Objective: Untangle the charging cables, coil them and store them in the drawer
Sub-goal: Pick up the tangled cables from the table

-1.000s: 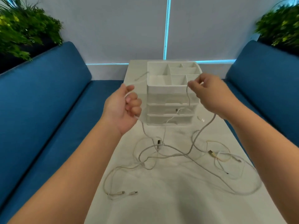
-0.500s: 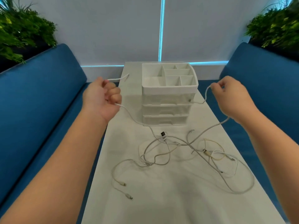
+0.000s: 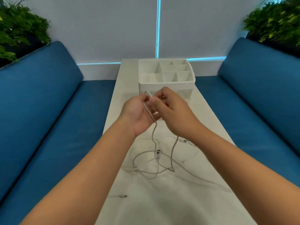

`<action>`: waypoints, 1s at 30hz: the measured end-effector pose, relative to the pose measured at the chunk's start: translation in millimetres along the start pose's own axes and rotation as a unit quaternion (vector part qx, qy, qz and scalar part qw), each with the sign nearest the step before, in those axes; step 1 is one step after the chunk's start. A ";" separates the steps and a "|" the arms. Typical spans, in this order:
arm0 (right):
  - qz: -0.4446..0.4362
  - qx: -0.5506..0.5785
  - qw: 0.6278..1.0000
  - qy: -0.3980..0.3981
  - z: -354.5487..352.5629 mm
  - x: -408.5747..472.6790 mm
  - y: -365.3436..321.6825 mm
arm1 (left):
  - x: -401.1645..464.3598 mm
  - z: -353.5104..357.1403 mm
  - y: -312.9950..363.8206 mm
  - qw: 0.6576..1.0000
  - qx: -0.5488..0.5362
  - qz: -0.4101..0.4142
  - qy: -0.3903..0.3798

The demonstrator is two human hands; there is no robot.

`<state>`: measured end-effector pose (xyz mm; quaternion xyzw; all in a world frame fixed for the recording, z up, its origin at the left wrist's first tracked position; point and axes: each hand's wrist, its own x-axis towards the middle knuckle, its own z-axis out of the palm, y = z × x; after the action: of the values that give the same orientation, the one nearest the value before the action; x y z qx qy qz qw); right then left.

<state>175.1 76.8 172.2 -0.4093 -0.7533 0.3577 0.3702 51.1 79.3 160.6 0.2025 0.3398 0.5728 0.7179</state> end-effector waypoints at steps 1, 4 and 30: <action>0.004 0.031 0.999 0.013 -0.4 -1.3 2.6 | -1.1 -1.7 0.9 1.000 0.003 0.002 0.004; 0.008 0.040 0.998 0.043 -11.4 1.6 5.5 | -6.4 -4.0 5.2 1.000 -0.010 0.011 0.020; 0.227 -0.066 0.902 -0.362 41.9 -30.9 134.9 | -22.8 -3.5 25.4 0.998 0.024 0.032 0.047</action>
<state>199.0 94.8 30.7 -0.4350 -0.7441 0.5048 -0.0474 28.6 63.7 181.3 0.2039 0.3800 0.5960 0.6773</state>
